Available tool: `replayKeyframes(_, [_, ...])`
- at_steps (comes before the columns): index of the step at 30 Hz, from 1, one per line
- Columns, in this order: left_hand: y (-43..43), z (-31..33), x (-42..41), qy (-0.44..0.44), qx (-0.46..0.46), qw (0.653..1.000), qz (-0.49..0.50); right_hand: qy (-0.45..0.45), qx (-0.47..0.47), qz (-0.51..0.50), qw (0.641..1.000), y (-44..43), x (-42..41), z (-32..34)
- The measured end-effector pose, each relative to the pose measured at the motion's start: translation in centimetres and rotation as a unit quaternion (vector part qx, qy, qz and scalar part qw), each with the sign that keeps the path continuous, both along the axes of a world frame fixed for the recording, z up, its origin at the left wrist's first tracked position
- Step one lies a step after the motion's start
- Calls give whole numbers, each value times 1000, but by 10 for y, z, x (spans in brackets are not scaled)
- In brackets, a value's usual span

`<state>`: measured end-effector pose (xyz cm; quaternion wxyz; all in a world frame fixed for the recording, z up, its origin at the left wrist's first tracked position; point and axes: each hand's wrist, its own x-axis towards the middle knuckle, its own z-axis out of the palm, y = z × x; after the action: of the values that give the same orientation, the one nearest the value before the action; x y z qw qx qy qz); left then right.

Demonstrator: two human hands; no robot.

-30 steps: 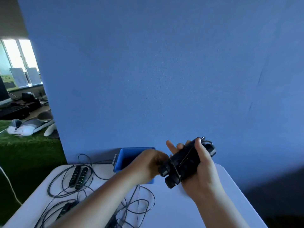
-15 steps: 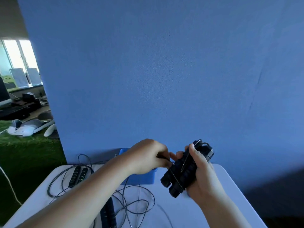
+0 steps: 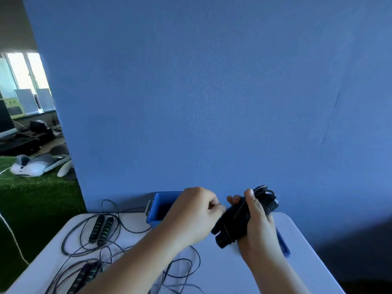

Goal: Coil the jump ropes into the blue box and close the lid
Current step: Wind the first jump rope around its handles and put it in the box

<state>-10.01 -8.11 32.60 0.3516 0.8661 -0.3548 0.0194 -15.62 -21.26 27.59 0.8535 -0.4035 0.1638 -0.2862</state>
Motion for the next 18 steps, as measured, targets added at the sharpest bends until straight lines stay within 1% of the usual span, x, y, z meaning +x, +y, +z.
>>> replayKeyframes(6, [-4,-15,-15,72,-97,992,40,15,-7,-65,998,5,9,4])
replayKeyframes(9, [-6,-25,-23,105,-144,982,60,24,-7,-76,997,7,12,4])
replayKeyframes(11, [-8,-30,-29,141,-184,970,73,24,-17,-77,997,7,14,3])
replayKeyframes(14, [-10,-35,-37,219,-254,939,82,12,-22,-72,997,8,15,3])
replayKeyframes(18, [-11,-41,-45,226,-278,928,98,8,-18,-63,998,10,18,6])
